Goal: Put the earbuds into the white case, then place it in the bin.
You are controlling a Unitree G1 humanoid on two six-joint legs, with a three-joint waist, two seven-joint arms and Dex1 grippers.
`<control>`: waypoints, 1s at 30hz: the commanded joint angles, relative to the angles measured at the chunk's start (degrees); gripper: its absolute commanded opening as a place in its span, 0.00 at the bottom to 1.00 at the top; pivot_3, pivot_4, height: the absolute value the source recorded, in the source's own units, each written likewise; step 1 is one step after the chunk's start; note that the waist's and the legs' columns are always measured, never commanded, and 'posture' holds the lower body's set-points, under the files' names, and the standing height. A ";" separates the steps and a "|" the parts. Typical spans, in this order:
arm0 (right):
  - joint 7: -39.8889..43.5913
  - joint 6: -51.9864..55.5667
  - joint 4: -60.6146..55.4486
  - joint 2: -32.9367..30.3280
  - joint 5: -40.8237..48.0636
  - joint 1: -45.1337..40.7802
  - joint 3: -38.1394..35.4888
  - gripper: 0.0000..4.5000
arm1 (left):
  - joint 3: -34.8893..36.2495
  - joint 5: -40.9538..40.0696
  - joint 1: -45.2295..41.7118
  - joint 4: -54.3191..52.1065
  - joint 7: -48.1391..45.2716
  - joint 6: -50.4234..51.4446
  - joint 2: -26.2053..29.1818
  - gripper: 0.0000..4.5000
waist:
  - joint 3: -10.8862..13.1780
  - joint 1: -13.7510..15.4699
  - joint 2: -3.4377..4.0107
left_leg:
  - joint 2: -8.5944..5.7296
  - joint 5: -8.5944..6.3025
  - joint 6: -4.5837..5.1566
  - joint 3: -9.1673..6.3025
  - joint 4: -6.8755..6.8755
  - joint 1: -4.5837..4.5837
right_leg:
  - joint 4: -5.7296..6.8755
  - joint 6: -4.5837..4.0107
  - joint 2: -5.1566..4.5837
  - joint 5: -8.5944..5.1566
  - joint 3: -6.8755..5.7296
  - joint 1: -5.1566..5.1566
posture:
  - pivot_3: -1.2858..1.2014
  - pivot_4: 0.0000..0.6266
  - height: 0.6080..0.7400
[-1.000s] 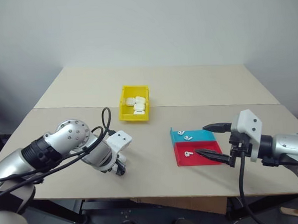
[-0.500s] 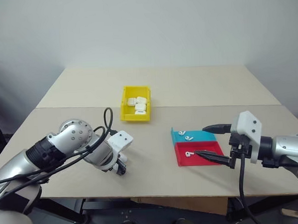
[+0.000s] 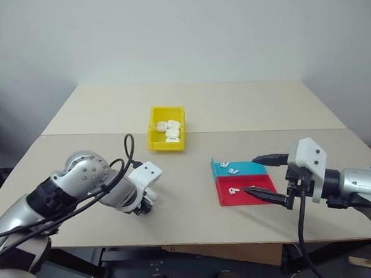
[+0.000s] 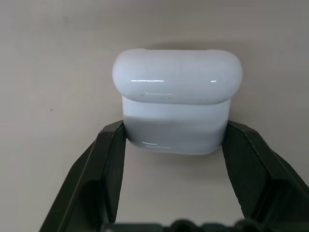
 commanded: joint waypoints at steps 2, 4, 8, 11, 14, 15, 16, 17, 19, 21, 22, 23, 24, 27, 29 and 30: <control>0.74 -1.32 -0.47 -0.12 -0.02 -1.16 -1.17 1.00 | 10.68 10.15 5.27 -13.22 -10.93 -5.30 4.66 0.61 | 0.00 0.04 0.00 | -0.01 0.00 0.00 0.01 0.00 -0.07 | -0.01 -0.01 -0.01 0.01 0.00 -0.05 | 0.52 0.24 1.00; 1.05 -1.69 0.04 0.02 -0.30 -1.68 -0.61 1.00 | 15.05 18.22 10.27 -20.01 -20.30 -12.29 7.65 0.61 | 0.00 -0.03 0.00 | -0.01 -0.01 -0.01 0.03 -0.04 -0.08 | -0.06 -0.01 -0.02 0.01 0.01 -0.06 | 0.52 0.24 1.00; 1.67 -2.36 1.33 0.41 -0.93 -3.19 0.71 1.00 | 22.00 32.85 20.73 -25.91 -33.01 -27.77 8.50 0.61 | 0.00 0.15 0.01 | 0.01 -0.08 -0.13 0.07 -0.06 -0.05 | -0.10 -0.02 -0.02 0.01 0.01 -0.06 | 0.52 0.24 1.00; 2.44 -2.74 2.19 0.37 -1.58 -3.79 1.32 1.00 | 24.63 39.90 25.55 -26.02 -39.98 -35.92 5.42 0.61 | 0.00 0.52 0.01 | 0.03 -0.07 -0.15 0.06 -0.05 -0.03 | -0.09 -0.03 -0.03 0.02 -0.03 -0.04 | 0.52 0.24 1.00; 3.46 -2.87 2.63 -0.05 -2.04 -3.93 1.32 1.00 | 26.90 45.08 29.31 -24.87 -45.88 -44.43 -0.51 0.61 | 0.00 0.67 0.01 | 0.03 -0.07 -0.14 0.07 -0.05 -0.04 | -0.14 -0.03 -0.06 0.02 -0.04 -0.01 | 0.52 0.24 1.00; 3.83 -2.94 2.81 -0.18 -2.16 -3.94 1.26 1.00 | 27.22 46.72 29.99 -24.63 -48.01 -46.46 -1.86 0.61 | 0.00 0.63 0.00 | 0.02 -0.05 -0.12 0.08 -0.04 -0.05 | -0.16 -0.03 -0.06 0.02 -0.04 0.00 | 0.52 0.24 1.00; 4.22 -2.91 3.03 -0.42 -2.37 -4.08 1.38 1.00 | 27.40 47.69 30.52 -23.91 -51.60 -49.10 -3.36 0.61 | 0.00 0.61 0.00 | 0.03 -0.03 -0.08 0.08 -0.04 -0.08 | -0.17 -0.03 -0.06 0.02 -0.04 -0.01 | 0.52 0.24 1.00; 4.56 -2.81 3.20 -0.75 -2.70 -4.27 1.64 1.00 | 27.52 48.63 30.95 -23.11 -54.96 -51.77 -4.88 0.61 | 0.00 0.61 0.00 | 0.04 -0.02 -0.05 0.08 -0.04 -0.08 | -0.19 -0.03 -0.05 0.02 -0.03 0.00 | 0.52 0.24 1.00; 5.64 -2.70 3.56 -1.86 -3.79 -4.85 2.79 1.00 | 27.88 48.73 30.92 -20.56 -61.70 -55.94 -8.22 0.61 | 0.00 0.60 0.00 | 0.05 -0.02 -0.04 0.09 -0.05 -0.09 | -0.18 -0.03 -0.04 0.02 -0.03 -0.02 | 0.52 0.24 1.00; 7.61 -3.45 4.23 -3.67 -5.66 -5.35 4.46 1.00 | 27.95 49.31 30.32 -18.16 -66.85 -58.51 -10.85 0.61 | 0.00 0.50 0.01 | 0.06 -0.02 -0.03 0.10 -0.05 -0.08 | -0.18 -0.02 -0.03 0.02 -0.03 -0.02 | 0.52 0.24 1.00; 8.45 -4.03 4.69 -4.84 -7.45 -5.82 5.90 1.00 | 28.05 49.03 29.85 -16.75 -69.98 -59.36 -11.83 0.61 | 0.00 0.46 0.01 | 0.08 -0.02 -0.03 0.10 -0.05 -0.08 | -0.17 -0.02 -0.01 0.01 -0.04 -0.02 | 0.52 0.24 1.00; 9.07 -4.38 5.30 -5.86 -9.03 -6.38 7.28 1.00 | 28.01 48.66 29.23 -15.47 -72.94 -59.67 -12.48 0.61 | 0.00 0.43 0.01 | 0.09 -0.02 -0.03 0.10 -0.04 -0.06 | -0.16 -0.02 -0.01 0.01 -0.03 -0.01 | 0.52 0.24 1.00; 9.53 -4.67 6.02 -6.82 -10.95 -7.34 9.16 1.00 | 28.04 47.95 28.60 -14.25 -76.39 -59.85 -12.81 0.61 | 0.00 0.38 0.01 | 0.10 -0.01 -0.02 0.09 -0.04 -0.07 | -0.15 -0.02 0.01 0.01 -0.04 -0.02 | 0.52 0.24 1.00; 12.13 -5.55 8.84 -8.55 -15.59 -11.43 15.08 1.00 | 27.96 48.15 27.39 -11.60 -83.84 -62.48 -14.94 0.61 | 0.00 0.11 0.01 | 0.12 -0.01 -0.02 0.10 -0.02 -0.05 | -0.10 -0.02 0.03 0.01 -0.04 -0.05 | 0.52 0.24 1.00; 14.11 -6.47 10.61 -9.16 -19.08 -14.44 19.06 1.00 | 27.82 49.04 26.57 -10.15 -87.55 -64.74 -16.83 0.61 | -0.01 -0.04 0.02 | 0.13 -0.01 -0.02 0.11 0.00 -0.06 | -0.10 -0.02 0.03 0.01 -0.03 -0.05 | 0.52 0.24 1.00; 15.42 -7.66 11.74 -9.27 -21.36 -16.29 21.45 1.00 | 27.78 49.16 26.07 -9.38 -89.49 -65.81 -17.93 0.61 | -0.01 -0.15 0.02 | 0.12 -0.01 -0.01 0.12 0.00 -0.05 | -0.10 -0.01 0.03 0.01 -0.03 -0.04 | 0.52 0.24 1.00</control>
